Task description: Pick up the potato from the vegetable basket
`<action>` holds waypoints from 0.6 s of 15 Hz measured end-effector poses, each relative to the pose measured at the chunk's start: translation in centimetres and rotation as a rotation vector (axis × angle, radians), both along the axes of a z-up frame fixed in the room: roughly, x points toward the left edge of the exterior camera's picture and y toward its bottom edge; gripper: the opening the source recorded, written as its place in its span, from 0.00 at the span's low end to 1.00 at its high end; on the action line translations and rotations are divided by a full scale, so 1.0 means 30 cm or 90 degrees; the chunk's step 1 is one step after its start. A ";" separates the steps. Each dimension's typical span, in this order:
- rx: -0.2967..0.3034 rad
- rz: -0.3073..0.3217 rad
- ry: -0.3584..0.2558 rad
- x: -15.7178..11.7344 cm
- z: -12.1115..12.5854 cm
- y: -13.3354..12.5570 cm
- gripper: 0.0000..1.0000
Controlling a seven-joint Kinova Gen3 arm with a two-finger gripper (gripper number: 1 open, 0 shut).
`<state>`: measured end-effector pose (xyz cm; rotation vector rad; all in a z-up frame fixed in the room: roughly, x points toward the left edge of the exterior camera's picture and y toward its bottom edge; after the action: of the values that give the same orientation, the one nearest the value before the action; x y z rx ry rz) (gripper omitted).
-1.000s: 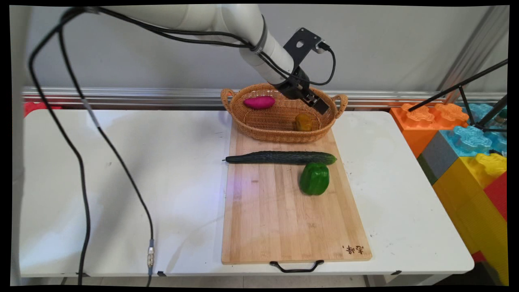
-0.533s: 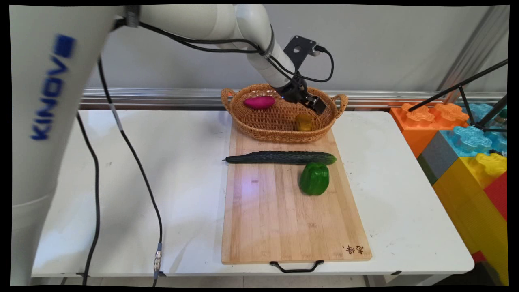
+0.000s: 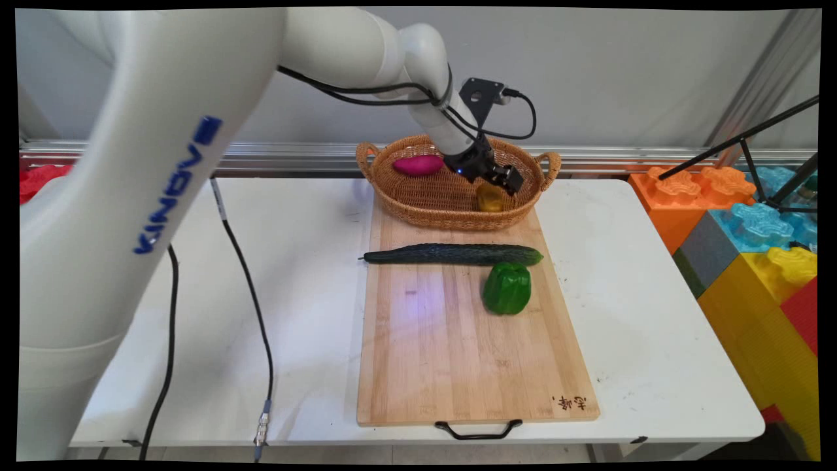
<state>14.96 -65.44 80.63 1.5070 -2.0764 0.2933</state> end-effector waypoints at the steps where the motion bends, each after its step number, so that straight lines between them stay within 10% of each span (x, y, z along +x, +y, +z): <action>1: 0.006 0.007 0.001 -0.002 -0.009 -0.003 1.00; 9: 0.032 0.026 -0.005 -0.015 -0.059 -0.014 1.00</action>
<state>14.51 -65.87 78.85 1.5821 -2.0749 0.2647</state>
